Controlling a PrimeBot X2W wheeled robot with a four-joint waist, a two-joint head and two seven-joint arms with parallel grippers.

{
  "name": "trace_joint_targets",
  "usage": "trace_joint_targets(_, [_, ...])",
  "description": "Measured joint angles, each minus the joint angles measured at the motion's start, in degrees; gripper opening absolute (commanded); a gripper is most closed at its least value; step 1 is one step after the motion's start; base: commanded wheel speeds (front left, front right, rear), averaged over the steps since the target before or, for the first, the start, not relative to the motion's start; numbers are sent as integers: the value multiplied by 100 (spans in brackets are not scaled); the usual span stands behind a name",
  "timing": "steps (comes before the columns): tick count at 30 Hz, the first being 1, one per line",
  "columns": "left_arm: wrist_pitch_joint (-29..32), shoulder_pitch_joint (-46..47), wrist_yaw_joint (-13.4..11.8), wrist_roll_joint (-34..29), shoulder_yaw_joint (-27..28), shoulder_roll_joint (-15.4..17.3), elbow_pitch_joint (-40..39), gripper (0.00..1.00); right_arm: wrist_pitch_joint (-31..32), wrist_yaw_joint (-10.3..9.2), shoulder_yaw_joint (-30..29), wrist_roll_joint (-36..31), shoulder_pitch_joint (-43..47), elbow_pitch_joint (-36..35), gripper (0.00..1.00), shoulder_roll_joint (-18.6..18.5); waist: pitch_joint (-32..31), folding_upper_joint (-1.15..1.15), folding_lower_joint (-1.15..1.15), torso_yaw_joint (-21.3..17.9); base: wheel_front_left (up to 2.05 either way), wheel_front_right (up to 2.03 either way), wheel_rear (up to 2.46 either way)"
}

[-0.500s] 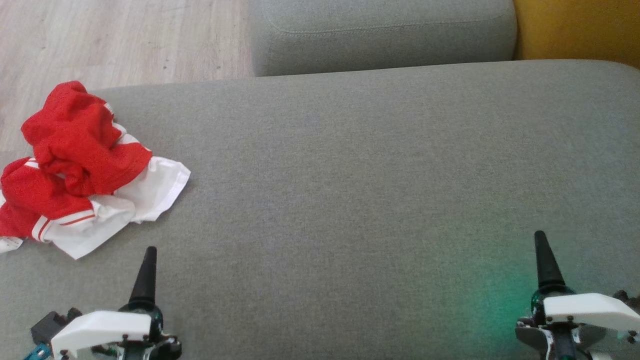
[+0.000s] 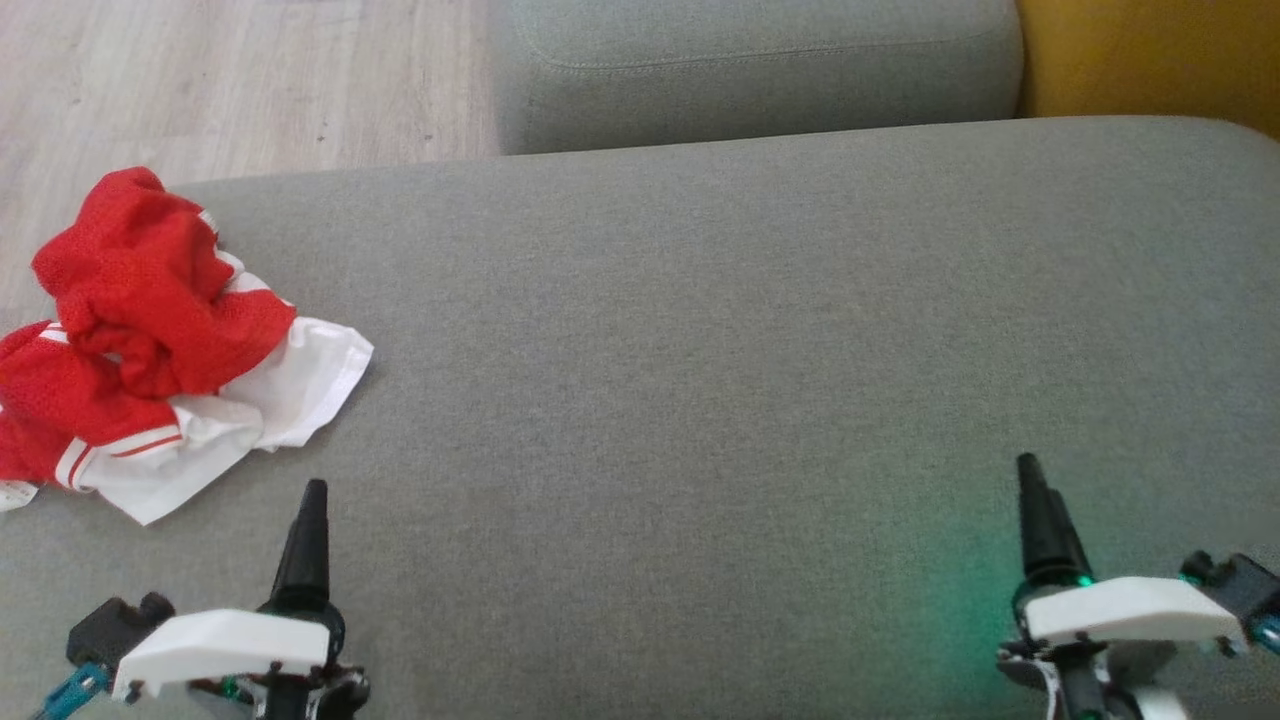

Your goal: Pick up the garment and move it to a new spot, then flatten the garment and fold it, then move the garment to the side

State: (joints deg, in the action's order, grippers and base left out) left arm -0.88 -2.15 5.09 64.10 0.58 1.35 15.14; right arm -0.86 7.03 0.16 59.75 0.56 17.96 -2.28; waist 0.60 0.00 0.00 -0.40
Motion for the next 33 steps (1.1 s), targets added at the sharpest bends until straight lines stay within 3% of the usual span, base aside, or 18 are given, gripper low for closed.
trace_joint_targets(9, [-172,1,1,-720,-53,3,-86,100,-125,0,565,-686,-187,-26,100,-103,14,0,0,-54,0,0,0])
trace_joint_targets(18, [-327,2,-142,-1602,-248,14,-299,100,-307,0,290,-1429,-203,-269,100,-25,13,0,0,10,0,0,0])
trace_joint_targets(33, [-579,-4,-256,-2686,-475,29,-676,100,-538,0,323,-2408,-102,-457,100,-23,-17,0,0,93,0,0,0])
